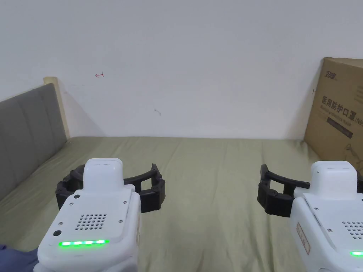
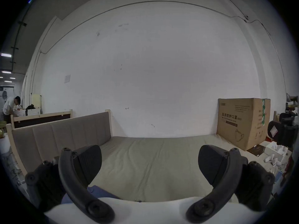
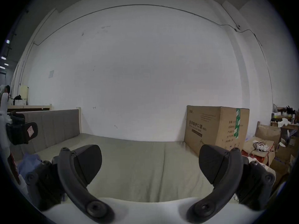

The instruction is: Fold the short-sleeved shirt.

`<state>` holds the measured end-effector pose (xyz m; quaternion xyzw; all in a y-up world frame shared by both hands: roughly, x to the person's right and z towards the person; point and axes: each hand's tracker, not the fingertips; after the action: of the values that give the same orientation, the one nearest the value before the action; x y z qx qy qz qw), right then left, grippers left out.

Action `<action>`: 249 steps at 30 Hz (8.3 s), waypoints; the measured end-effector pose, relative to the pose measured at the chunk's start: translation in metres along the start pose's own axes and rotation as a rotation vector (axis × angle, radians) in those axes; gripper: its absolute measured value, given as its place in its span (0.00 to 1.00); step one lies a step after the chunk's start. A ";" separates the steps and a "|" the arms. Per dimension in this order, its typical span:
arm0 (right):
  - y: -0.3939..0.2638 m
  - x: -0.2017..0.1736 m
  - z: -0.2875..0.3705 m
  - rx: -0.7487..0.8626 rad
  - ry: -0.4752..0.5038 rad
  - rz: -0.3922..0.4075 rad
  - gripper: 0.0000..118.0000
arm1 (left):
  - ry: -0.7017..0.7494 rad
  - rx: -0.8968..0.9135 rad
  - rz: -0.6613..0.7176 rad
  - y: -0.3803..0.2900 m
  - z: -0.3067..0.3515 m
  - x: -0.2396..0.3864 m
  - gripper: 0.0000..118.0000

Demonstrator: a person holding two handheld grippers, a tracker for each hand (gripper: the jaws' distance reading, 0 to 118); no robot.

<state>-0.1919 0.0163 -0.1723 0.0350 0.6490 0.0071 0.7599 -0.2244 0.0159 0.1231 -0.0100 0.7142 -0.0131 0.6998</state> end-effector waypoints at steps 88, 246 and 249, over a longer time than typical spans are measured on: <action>-0.018 0.019 -0.008 -0.337 0.171 -0.286 0.00 | -0.456 -0.205 0.195 0.096 -0.037 -0.078 0.00; -0.193 0.175 -0.014 -1.256 0.102 -0.261 0.96 | -0.316 -1.206 0.217 -0.157 -0.054 -0.129 0.84; -0.164 0.163 -0.014 -1.106 0.095 -0.275 0.96 | -0.323 -1.111 0.264 -0.133 -0.050 -0.121 0.84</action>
<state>-0.1854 -0.1372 -0.3457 -0.4530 0.5809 0.2484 0.6290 -0.2722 -0.1125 0.2494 -0.2877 0.4937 0.4515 0.6853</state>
